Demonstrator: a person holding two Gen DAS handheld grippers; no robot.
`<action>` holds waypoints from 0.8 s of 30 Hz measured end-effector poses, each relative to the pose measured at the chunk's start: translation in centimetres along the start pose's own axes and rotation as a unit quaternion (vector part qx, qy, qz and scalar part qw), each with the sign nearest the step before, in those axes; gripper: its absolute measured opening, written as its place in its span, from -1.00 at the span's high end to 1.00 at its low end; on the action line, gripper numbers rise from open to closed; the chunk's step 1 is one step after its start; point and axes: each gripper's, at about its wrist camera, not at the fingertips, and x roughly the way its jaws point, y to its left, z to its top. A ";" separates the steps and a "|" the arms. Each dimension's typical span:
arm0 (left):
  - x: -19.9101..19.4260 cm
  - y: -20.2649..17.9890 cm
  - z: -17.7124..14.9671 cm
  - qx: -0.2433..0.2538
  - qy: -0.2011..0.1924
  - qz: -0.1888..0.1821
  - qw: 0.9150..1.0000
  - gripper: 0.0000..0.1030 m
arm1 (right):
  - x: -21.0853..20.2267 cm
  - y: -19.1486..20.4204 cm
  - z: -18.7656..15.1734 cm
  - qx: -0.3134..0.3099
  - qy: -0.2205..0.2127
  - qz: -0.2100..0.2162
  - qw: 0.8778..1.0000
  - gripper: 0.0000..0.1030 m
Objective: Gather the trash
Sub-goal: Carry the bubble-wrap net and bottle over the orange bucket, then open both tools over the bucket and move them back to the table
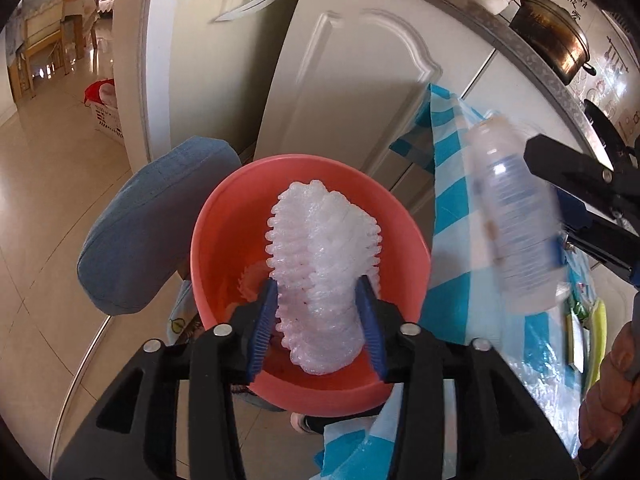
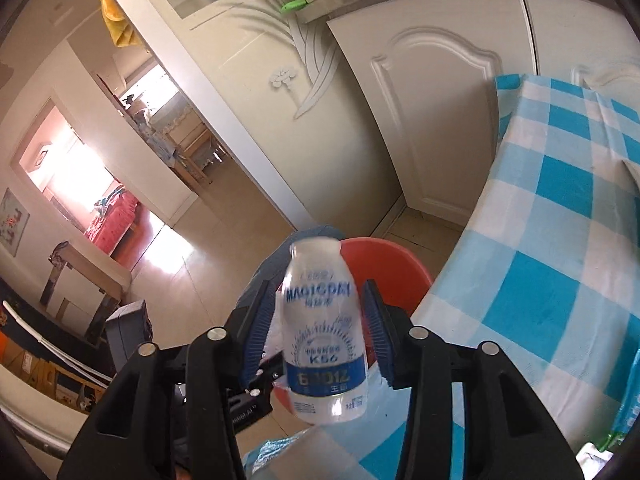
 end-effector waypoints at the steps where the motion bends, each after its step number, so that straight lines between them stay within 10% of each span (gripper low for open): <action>1: 0.1 0.2 -0.1 -0.001 0.000 0.010 1.000 -0.36 | 0.3 -0.5 -0.1 0.012 0.001 -0.008 1.000 -0.30; 13: -3.9 0.5 -1.1 -0.004 -0.049 0.030 0.998 -0.57 | -8.6 -5.5 -3.7 0.089 -0.100 0.032 0.990 -0.57; 24: -7.0 -6.8 -1.8 0.063 -0.069 -0.013 0.996 -0.59 | -16.6 -5.6 -7.1 0.047 -0.183 -0.035 0.981 -0.75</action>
